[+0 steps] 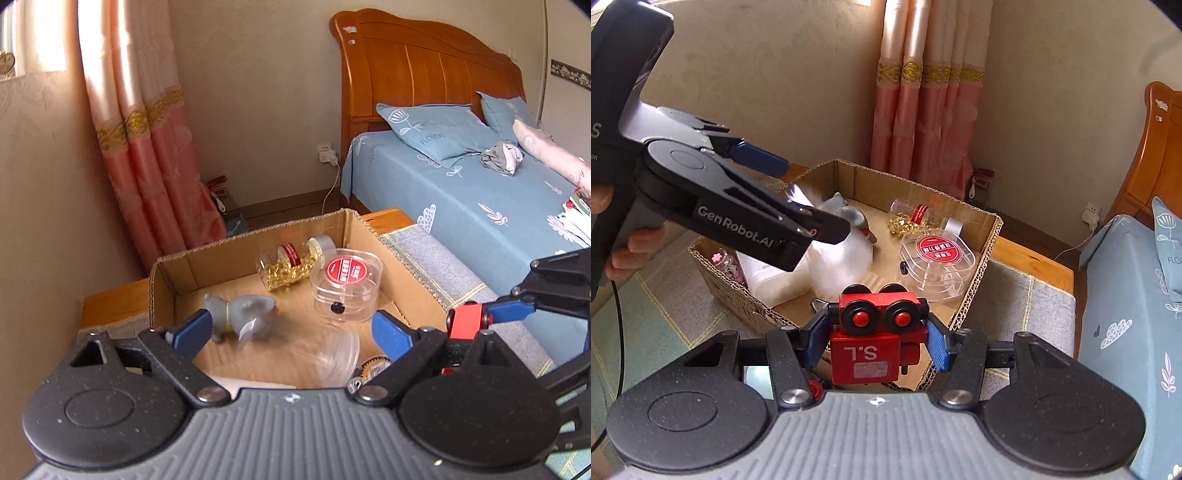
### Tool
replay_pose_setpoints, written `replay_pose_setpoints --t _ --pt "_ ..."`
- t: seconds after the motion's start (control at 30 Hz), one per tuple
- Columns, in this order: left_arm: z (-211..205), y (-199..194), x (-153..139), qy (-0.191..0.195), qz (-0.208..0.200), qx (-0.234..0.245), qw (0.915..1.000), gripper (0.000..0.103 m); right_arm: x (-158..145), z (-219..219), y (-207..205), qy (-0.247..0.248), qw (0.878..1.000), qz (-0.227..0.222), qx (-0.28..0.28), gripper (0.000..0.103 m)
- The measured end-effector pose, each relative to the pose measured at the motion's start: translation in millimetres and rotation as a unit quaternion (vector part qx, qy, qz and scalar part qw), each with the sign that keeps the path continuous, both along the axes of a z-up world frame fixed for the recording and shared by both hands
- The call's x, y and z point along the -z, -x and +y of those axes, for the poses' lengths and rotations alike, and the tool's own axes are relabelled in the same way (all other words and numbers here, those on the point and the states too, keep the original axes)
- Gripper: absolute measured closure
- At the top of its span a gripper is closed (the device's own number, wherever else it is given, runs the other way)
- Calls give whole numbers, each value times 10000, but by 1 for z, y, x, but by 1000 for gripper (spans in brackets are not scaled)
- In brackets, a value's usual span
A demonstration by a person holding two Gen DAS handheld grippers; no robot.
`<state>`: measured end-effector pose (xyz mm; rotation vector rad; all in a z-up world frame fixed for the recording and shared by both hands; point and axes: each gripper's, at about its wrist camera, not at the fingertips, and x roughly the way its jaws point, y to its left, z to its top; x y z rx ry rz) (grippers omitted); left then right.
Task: Organize rigid objects
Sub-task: 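Carry the jar and train car into the cardboard box and open both tools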
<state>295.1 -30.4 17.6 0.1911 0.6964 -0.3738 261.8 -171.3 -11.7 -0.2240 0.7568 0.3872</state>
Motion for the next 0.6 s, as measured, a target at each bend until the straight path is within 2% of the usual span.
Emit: replay_pose_setpoints --t 0.13,0.3,0.37,0.4,0.43,0.6 --pt "14 19 -2 -7 -128 -88 9999 4 0 2 -7 11 10000 6 12 44" --pt "29 38 -9 92 -174 -145 9997 4 -4 7 -19 -36 10000 -6 20 41" --pt "32 43 -12 108 -203 -185 9996 3 -7 9 -18 -44 9999 -81 92 12" --pt "33 47 -13 113 -224 -199 9995 3 -9 8 -15 -82 9998 -163 96 7" --pt "34 50 -13 124 -241 -213 9994 2 -11 8 -12 -110 9996 -232 104 3" --pt "32 66 -15 -1 -318 -302 9990 1 -18 5 1 -154 9992 -271 239 0"
